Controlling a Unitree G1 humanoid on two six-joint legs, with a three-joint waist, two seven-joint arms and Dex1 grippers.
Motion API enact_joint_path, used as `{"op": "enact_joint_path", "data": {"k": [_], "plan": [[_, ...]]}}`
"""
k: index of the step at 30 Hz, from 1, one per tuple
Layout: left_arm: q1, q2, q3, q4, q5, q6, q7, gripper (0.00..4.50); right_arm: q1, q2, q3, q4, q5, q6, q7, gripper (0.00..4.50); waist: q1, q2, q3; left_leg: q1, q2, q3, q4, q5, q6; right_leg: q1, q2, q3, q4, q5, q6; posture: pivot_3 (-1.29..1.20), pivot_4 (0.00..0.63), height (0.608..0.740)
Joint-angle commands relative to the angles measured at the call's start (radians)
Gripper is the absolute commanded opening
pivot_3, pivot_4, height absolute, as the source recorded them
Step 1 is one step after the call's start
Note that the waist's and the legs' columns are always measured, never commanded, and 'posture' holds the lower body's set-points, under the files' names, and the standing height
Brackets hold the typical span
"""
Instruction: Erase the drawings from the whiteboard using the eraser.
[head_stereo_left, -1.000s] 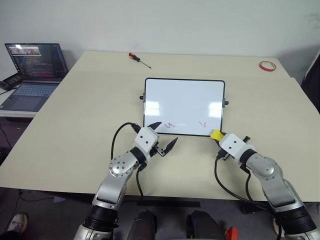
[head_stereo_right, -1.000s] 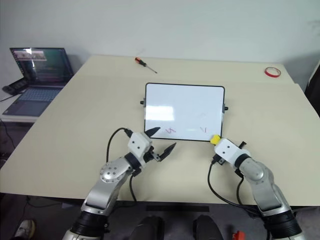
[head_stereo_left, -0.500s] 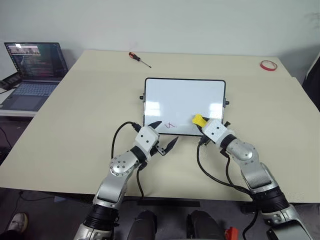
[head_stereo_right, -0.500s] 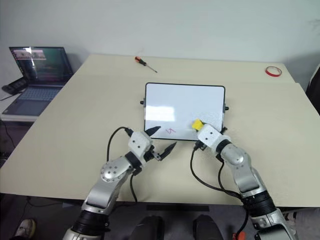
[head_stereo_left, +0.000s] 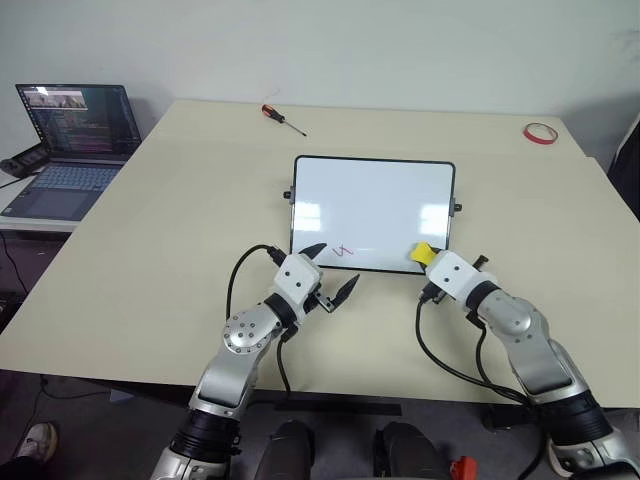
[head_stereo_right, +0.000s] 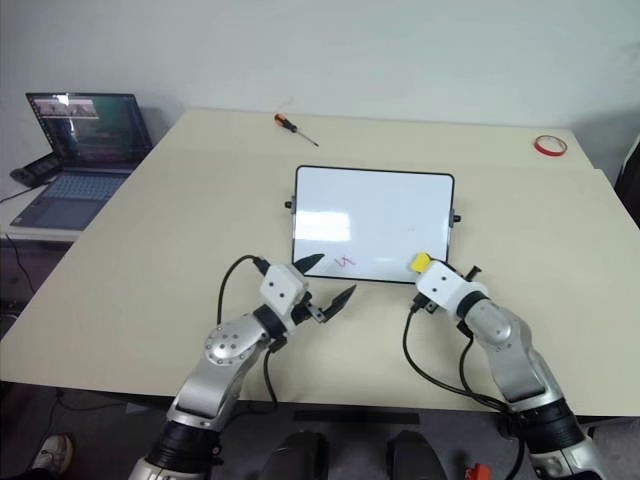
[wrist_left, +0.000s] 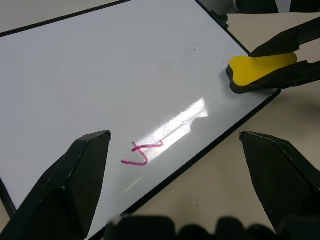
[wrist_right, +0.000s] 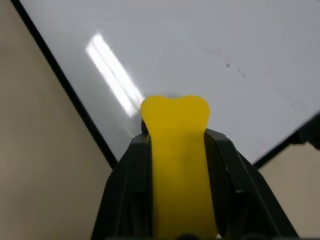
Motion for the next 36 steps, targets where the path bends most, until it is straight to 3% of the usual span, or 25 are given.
{"op": "enact_joint_path", "data": {"k": [1, 8, 17, 27, 36], "plan": [[-0.023, -0.008, -0.004, -0.011, -0.007, -0.026, -0.006, 4.50, 0.027, -0.021, -0.034, -0.007, -0.011, 0.046, -0.001, 1.10, -0.001, 0.000, 0.000, 0.000, 0.000, 0.000, 0.000, 0.000, 0.000, 0.000, 0.000, 0.000, 0.000, 0.000, 0.000, 0.00, 0.150, 0.740], [-0.022, -0.011, -0.002, -0.019, -0.008, -0.024, -0.013, 4.50, 0.012, 0.056, -0.073, -0.060, 0.082, 0.030, -0.020, 1.10, -0.003, 0.000, 0.000, 0.000, 0.000, 0.000, 0.000, 0.000, 0.000, 0.000, 0.000, 0.000, 0.000, 0.000, 0.000, 0.00, 0.150, 0.740], [0.054, 0.034, 0.026, -0.106, -0.039, -0.004, -0.035, 4.50, 0.021, 0.220, -0.227, -0.179, 0.425, 0.108, 0.020, 1.10, -0.015, 0.001, 0.000, -0.001, 0.001, 0.000, -0.002, 0.000, 0.000, -0.002, 0.000, 0.001, 0.000, 0.000, 0.000, 0.00, 0.150, 0.740], [0.118, 0.052, 0.078, -0.174, -0.060, 0.034, 0.003, 4.50, 0.270, 0.239, -0.278, -0.329, 0.414, 0.088, -0.079, 1.10, -0.011, 0.001, 0.000, -0.001, 0.001, 0.000, -0.002, 0.000, 0.000, -0.002, -0.001, 0.001, 0.000, 0.000, 0.000, 0.00, 0.150, 0.740], [0.099, 0.048, 0.064, -0.166, -0.054, 0.041, -0.008, 4.50, 0.279, 0.259, -0.239, -0.340, 0.398, 0.086, -0.123, 1.10, -0.015, 0.002, 0.001, 0.000, 0.001, 0.001, -0.002, 0.000, 0.000, -0.002, 0.000, 0.002, 0.000, 0.000, 0.000, 0.00, 0.150, 0.740]]}}
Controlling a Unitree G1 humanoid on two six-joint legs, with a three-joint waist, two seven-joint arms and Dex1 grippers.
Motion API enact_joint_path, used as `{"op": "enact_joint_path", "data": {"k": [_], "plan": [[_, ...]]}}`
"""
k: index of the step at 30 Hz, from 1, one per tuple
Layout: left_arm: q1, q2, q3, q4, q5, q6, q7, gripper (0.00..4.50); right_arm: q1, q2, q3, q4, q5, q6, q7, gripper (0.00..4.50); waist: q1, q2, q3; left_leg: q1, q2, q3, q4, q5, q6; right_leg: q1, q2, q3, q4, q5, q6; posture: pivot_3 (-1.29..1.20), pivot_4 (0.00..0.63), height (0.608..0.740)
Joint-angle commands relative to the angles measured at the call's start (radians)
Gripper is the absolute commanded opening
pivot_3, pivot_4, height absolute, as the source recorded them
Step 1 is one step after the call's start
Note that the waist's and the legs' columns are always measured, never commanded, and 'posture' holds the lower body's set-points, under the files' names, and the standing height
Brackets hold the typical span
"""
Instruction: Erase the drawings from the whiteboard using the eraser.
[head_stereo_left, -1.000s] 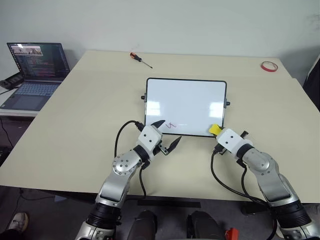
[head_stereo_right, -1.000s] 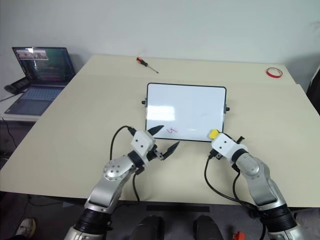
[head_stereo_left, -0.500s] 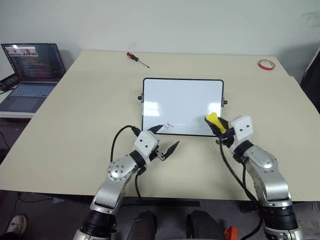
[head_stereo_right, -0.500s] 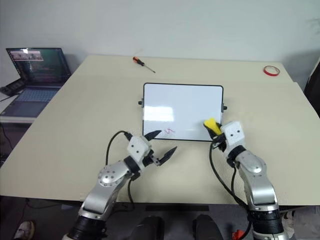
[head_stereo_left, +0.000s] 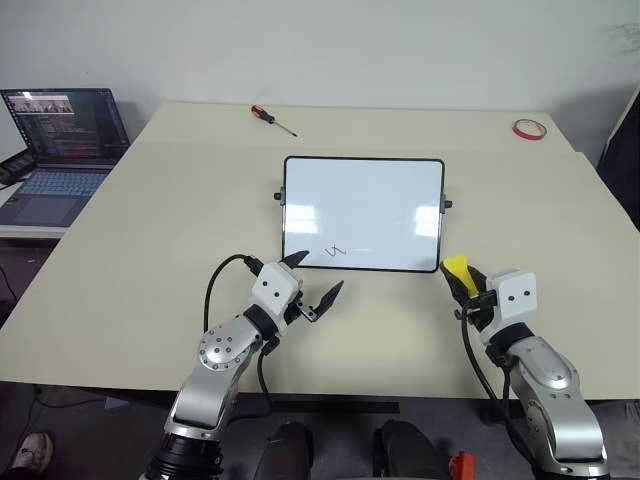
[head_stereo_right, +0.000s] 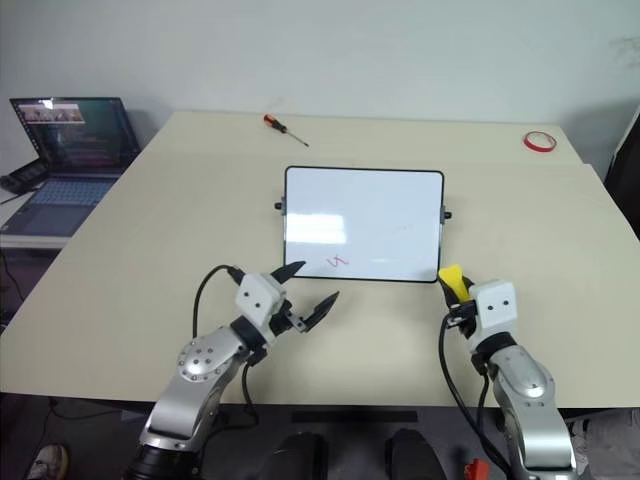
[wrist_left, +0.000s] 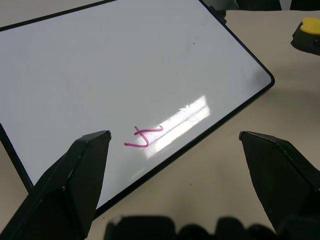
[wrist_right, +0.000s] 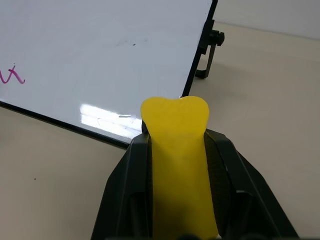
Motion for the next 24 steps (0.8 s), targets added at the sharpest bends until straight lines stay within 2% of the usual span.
{"op": "enact_joint_path", "data": {"k": [1, 5, 10, 24], "plan": [[-0.008, -0.001, 0.003, -0.040, -0.008, -0.006, 0.005, 4.50, -0.027, -0.007, -0.002, -0.032, -0.002, -0.020, -0.010, 1.10, 0.000, 0.000, 0.000, 0.000, 0.000, 0.000, 0.000, 0.000, 0.000, 0.000, 0.000, 0.000, 0.000, 0.000, 0.000, 0.00, 0.150, 0.740], [0.036, -0.010, 0.034, -0.056, -0.007, 0.008, 0.049, 4.50, -0.081, -0.038, 0.025, 0.011, -0.037, -0.040, 0.000, 1.10, -0.002, 0.000, 0.000, 0.000, 0.000, 0.000, 0.000, 0.000, 0.000, 0.000, 0.000, 0.001, 0.000, 0.000, 0.000, 0.00, 0.150, 0.740], [0.111, -0.021, 0.065, -0.079, 0.001, 0.009, 0.109, 4.50, -0.139, -0.026, 0.073, 0.079, -0.058, -0.075, -0.004, 1.10, 0.000, 0.000, 0.000, 0.000, 0.000, 0.000, 0.000, 0.000, 0.000, 0.000, 0.000, 0.000, 0.000, 0.000, 0.000, 0.00, 0.150, 0.740], [0.119, -0.006, 0.110, -0.068, -0.019, -0.004, 0.106, 4.50, -0.181, -0.023, 0.125, 0.127, -0.099, -0.109, -0.009, 1.10, 0.002, 0.000, 0.000, 0.000, 0.000, 0.000, 0.000, 0.000, 0.000, -0.001, 0.000, 0.000, 0.000, 0.000, 0.000, 0.00, 0.150, 0.740]]}}
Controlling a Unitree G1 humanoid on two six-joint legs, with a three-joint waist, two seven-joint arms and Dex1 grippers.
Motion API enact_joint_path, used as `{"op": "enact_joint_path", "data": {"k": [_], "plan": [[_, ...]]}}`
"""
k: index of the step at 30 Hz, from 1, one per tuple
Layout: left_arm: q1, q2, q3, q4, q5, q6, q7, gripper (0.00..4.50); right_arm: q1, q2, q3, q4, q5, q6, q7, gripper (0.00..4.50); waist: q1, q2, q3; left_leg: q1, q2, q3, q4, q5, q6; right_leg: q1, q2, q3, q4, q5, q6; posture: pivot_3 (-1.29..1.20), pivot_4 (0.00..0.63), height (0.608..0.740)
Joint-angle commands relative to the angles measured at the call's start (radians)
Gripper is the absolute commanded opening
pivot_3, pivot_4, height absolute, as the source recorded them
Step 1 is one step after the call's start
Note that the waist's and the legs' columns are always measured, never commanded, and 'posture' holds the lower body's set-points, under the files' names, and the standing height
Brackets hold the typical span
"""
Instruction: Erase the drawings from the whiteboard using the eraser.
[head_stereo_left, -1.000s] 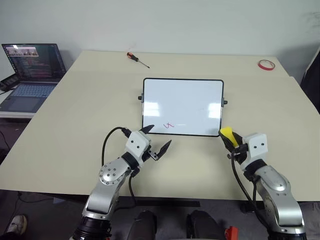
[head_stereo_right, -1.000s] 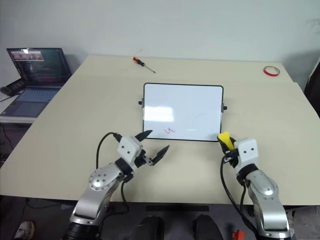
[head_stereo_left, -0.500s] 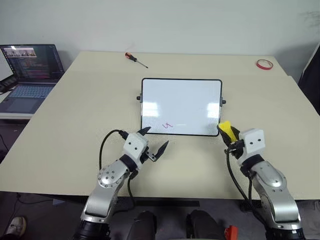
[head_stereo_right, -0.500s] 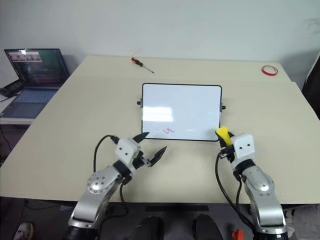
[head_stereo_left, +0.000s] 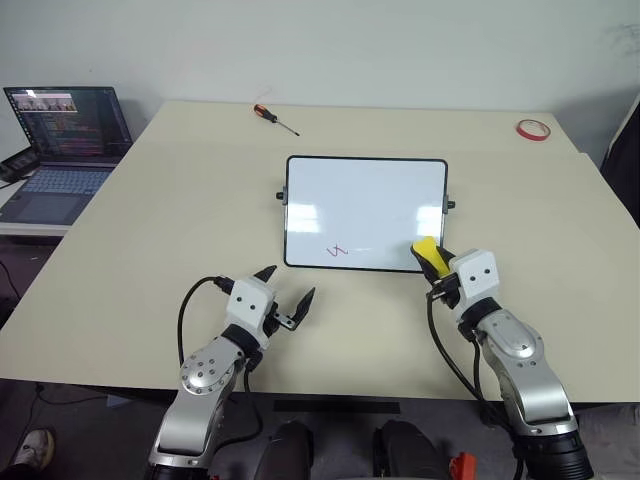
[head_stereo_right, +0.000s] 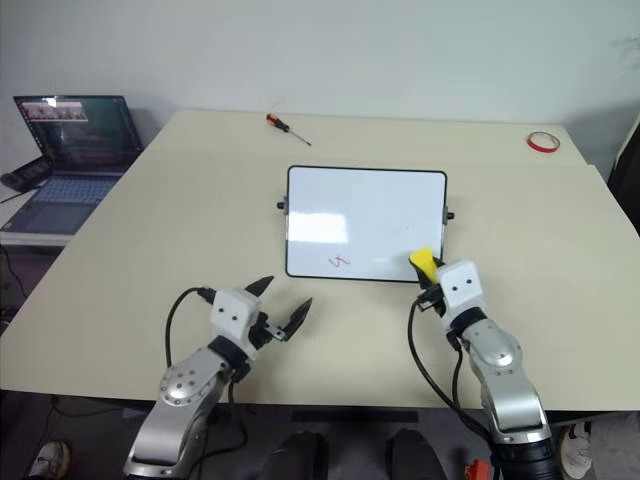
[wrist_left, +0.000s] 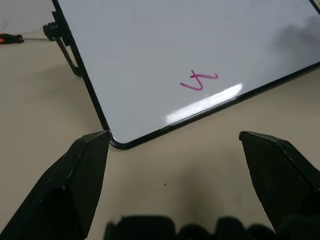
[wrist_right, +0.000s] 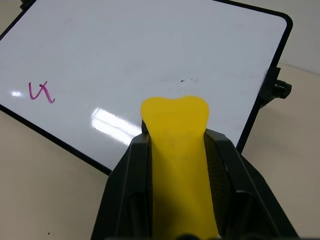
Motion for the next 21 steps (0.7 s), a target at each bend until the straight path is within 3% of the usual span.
{"op": "enact_joint_path", "data": {"k": [1, 11, 21], "plan": [[-0.049, 0.004, 0.016, -0.018, -0.015, -0.020, 0.001, 4.50, -0.032, -0.005, -0.002, -0.007, -0.008, -0.021, -0.002, 1.10, 0.000, 0.000, 0.000, 0.000, 0.000, 0.000, 0.000, 0.000, 0.000, 0.000, 0.000, 0.000, 0.000, 0.000, 0.000, 0.00, 0.150, 0.740], [-0.029, -0.002, 0.012, -0.021, -0.008, -0.020, 0.013, 4.50, -0.094, 0.005, 0.034, 0.039, -0.023, -0.023, 0.008, 1.10, -0.002, 0.000, 0.000, 0.000, 0.000, 0.000, -0.001, 0.000, 0.000, -0.001, 0.000, 0.000, 0.000, 0.000, 0.000, 0.00, 0.150, 0.740], [-0.015, -0.012, -0.003, -0.025, -0.012, -0.010, 0.006, 4.50, -0.275, 0.092, 0.134, 0.208, -0.047, -0.099, 0.017, 1.10, -0.003, 0.000, 0.000, 0.000, 0.000, 0.000, 0.000, 0.000, 0.000, 0.000, 0.000, 0.000, 0.000, 0.000, 0.000, 0.00, 0.150, 0.740]]}}
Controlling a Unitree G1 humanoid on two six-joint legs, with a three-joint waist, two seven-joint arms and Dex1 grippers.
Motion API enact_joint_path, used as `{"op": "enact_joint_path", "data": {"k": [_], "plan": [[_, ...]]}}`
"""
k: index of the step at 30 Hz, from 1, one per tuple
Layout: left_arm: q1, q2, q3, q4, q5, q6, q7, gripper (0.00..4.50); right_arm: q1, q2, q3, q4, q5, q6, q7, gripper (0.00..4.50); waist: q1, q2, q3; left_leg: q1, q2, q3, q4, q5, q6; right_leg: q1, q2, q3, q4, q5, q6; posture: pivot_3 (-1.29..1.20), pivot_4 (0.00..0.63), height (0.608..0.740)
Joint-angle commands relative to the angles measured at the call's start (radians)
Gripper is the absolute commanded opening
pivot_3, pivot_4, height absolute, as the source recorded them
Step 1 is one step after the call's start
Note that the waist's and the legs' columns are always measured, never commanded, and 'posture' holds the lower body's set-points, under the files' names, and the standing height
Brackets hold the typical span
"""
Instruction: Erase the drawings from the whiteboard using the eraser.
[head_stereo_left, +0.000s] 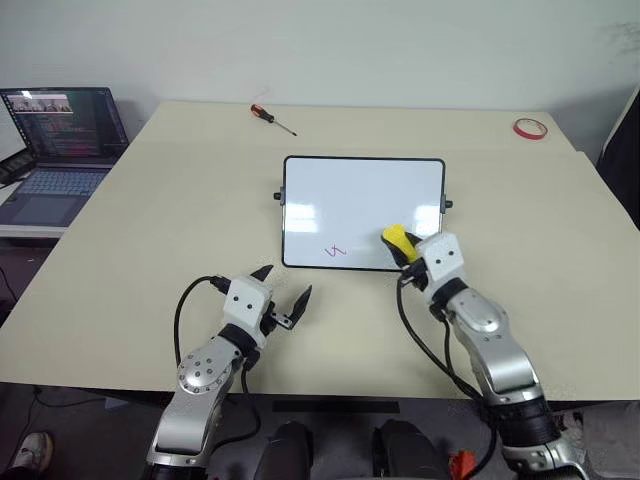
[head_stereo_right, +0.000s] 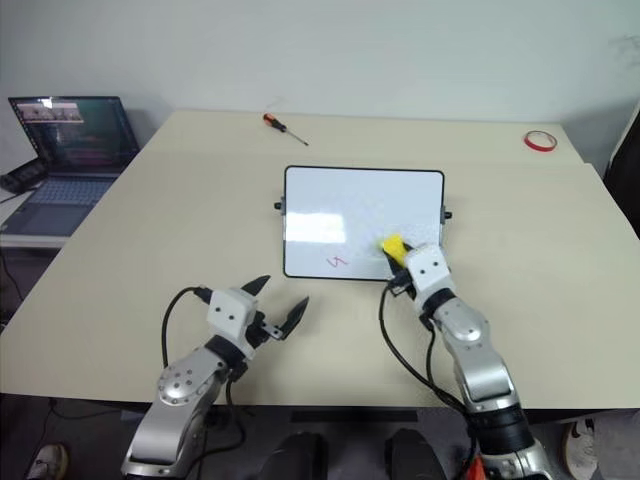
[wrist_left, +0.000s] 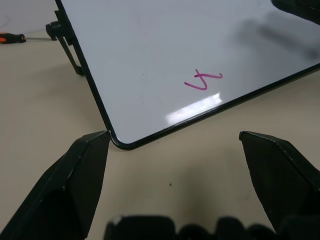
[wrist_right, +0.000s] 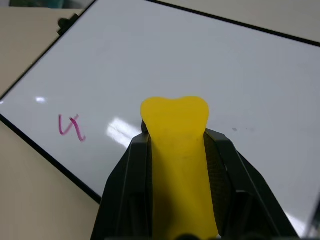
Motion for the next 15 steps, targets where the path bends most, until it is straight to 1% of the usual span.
{"op": "enact_joint_path", "data": {"k": [1, 5, 7, 12, 15], "plan": [[-0.015, -0.005, -0.005, -0.032, -0.011, -0.009, 0.001, 4.50, -0.069, 0.033, 0.029, 0.050, -0.012, -0.064, 0.006, 1.10, 0.000, 0.000, 0.000, 0.000, 0.000, 0.000, 0.000, 0.000, 0.000, 0.000, 0.000, 0.000, 0.000, 0.000, 0.000, 0.00, 0.150, 0.740], [-0.034, -0.007, -0.012, -0.030, -0.005, -0.005, -0.001, 4.50, -0.127, 0.070, 0.064, 0.133, -0.026, -0.116, 0.007, 1.10, 0.000, 0.000, 0.000, 0.000, 0.000, 0.000, 0.000, 0.000, 0.000, 0.000, 0.000, 0.000, 0.000, 0.000, 0.000, 0.00, 0.150, 0.740], [-0.050, -0.009, -0.018, -0.023, 0.002, -0.003, 0.002, 4.50, -0.147, 0.076, 0.094, 0.170, -0.064, -0.130, 0.001, 1.10, 0.000, 0.000, 0.000, 0.000, 0.000, 0.000, 0.000, 0.000, 0.000, 0.000, 0.000, 0.000, 0.000, 0.000, 0.000, 0.00, 0.150, 0.740], [-0.077, -0.015, -0.025, -0.028, 0.007, 0.011, 0.011, 4.50, -0.156, 0.059, 0.161, 0.229, -0.134, -0.083, 0.028, 1.10, 0.000, 0.000, 0.000, 0.000, 0.000, 0.000, 0.000, 0.000, 0.000, 0.000, 0.000, 0.000, 0.000, 0.000, 0.000, 0.00, 0.150, 0.740], [-0.082, -0.015, -0.028, -0.027, 0.011, 0.014, 0.011, 4.50, -0.169, 0.052, 0.174, 0.263, -0.160, -0.077, 0.030, 1.10, 0.000, 0.000, 0.000, 0.000, 0.000, 0.000, 0.000, 0.000, 0.000, 0.000, 0.000, 0.000, 0.000, 0.000, 0.000, 0.00, 0.150, 0.740]]}}
